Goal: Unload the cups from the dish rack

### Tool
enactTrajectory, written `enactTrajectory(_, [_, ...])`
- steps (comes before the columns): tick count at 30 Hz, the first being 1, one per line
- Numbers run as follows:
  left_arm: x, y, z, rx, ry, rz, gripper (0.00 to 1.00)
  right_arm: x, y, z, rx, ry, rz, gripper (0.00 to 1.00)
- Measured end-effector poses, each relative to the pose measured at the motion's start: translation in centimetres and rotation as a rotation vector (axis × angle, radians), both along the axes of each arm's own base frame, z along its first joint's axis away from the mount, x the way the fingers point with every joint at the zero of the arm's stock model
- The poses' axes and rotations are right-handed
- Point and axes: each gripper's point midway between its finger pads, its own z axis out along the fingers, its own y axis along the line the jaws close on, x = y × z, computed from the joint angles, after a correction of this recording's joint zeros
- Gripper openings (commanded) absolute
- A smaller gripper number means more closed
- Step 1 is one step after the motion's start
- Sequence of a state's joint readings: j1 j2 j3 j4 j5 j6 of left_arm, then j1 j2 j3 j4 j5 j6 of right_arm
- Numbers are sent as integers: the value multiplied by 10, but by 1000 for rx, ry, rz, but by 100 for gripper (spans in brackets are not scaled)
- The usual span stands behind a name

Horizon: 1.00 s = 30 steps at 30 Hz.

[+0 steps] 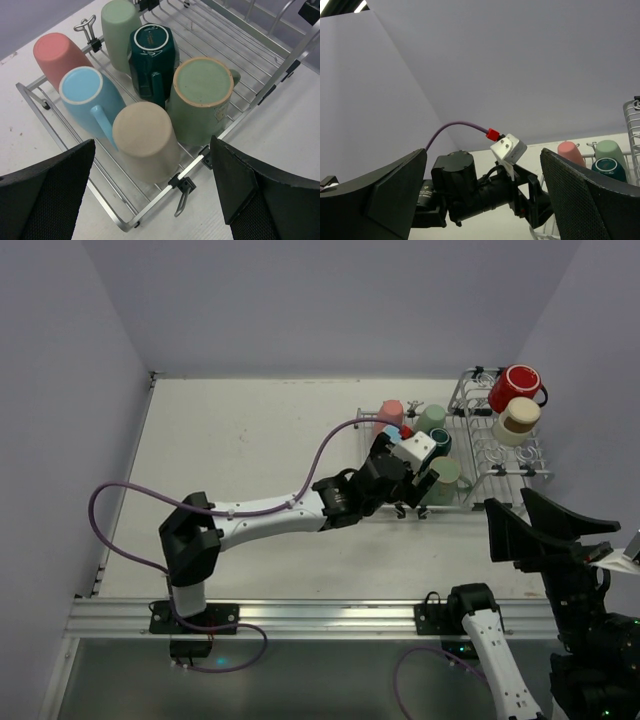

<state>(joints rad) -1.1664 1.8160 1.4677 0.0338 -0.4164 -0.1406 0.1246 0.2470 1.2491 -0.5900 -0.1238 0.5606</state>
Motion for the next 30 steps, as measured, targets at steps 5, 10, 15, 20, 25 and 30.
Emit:
enactTrajectory(5, [9, -12, -3, 16, -8, 20, 100, 4, 2, -5, -4, 14, 8, 98])
enactTrajectory(10, [16, -14, -21, 71, 5, 47, 100, 6, 4, -8, -9, 22, 17, 98])
enactTrajectory(15, [22, -11, -39, 115, 18, 71, 100, 8, 6, -11, -14, 31, 24, 98])
enactTrajectory(20, [31, -6, -49, 131, 30, 86, 100, 12, 8, -16, -18, 45, 34, 98])
enactTrajectory(25, [39, -2, -54, 137, 39, 93, 98, 15, 11, -21, -26, 58, 52, 98])
enactTrajectory(30, [42, -4, -58, 129, 49, 77, 82, 18, 15, -26, -31, 69, 70, 97])
